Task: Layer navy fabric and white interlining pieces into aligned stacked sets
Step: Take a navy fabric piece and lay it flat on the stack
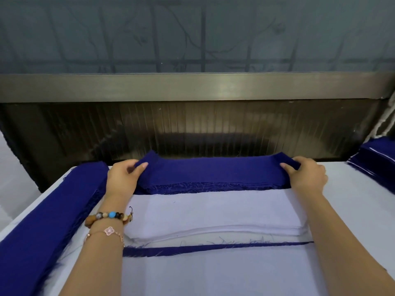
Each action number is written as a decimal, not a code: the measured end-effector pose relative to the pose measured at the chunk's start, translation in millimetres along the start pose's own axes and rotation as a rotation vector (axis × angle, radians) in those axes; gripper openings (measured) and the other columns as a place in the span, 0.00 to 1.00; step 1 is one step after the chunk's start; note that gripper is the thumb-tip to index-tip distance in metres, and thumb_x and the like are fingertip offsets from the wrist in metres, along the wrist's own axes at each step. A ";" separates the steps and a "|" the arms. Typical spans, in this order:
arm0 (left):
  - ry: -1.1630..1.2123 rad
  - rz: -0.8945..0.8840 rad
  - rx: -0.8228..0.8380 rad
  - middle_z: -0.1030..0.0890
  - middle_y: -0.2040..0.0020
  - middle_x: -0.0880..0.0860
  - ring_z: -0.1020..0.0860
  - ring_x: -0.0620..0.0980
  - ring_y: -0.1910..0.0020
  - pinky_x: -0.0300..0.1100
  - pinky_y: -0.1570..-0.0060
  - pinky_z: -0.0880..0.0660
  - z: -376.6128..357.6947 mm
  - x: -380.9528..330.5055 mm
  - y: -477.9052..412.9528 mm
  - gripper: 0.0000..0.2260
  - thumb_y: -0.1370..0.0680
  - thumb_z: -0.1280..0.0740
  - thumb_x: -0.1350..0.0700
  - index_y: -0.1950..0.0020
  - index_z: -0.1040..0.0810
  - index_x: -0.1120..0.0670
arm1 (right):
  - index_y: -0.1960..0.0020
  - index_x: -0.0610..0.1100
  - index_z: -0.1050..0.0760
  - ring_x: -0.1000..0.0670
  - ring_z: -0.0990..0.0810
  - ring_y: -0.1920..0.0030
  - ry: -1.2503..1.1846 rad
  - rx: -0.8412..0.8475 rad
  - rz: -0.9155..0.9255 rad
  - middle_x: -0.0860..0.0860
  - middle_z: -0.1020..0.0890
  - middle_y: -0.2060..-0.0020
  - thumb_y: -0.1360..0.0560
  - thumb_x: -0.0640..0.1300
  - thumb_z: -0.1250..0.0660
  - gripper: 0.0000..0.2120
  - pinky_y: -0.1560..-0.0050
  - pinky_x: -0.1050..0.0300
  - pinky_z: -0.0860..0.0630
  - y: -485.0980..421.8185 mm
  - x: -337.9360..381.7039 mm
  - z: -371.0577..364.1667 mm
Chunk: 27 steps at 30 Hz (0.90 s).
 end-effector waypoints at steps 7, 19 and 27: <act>-0.084 -0.080 -0.326 0.26 0.70 0.52 0.27 0.48 0.71 0.38 0.72 0.37 25.2 -59.4 10.1 0.12 0.20 0.36 0.55 0.63 0.27 0.56 | 0.44 0.38 0.26 0.49 0.27 0.56 -0.385 -0.053 0.084 0.44 0.20 0.52 0.21 0.42 0.37 0.08 0.55 0.55 0.31 9.7 5.1 25.5; 0.280 0.253 -0.166 0.19 0.57 0.60 0.18 0.57 0.58 0.45 0.58 0.21 52.1 -45.3 95.9 0.08 0.21 0.33 0.62 0.46 0.20 0.65 | 0.41 0.39 0.25 0.45 0.23 0.51 -0.403 0.144 -0.043 0.43 0.19 0.48 0.21 0.41 0.37 0.10 0.50 0.51 0.27 69.2 -38.5 99.3; 0.226 0.243 -0.094 0.22 0.70 0.55 0.22 0.48 0.71 0.32 0.75 0.29 69.4 -29.0 161.5 0.13 0.21 0.34 0.62 0.67 0.25 0.58 | 0.52 0.40 0.25 0.42 0.24 0.55 -0.288 0.233 0.019 0.45 0.20 0.57 0.22 0.39 0.36 0.03 0.56 0.55 0.33 129.0 -82.7 123.7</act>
Point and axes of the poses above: each hand's wrist, its own y-axis away from the middle knuckle, its own z-axis out of the back of the hand, x = y × z, the point moved 4 cm from there along -y, towards the middle knuckle
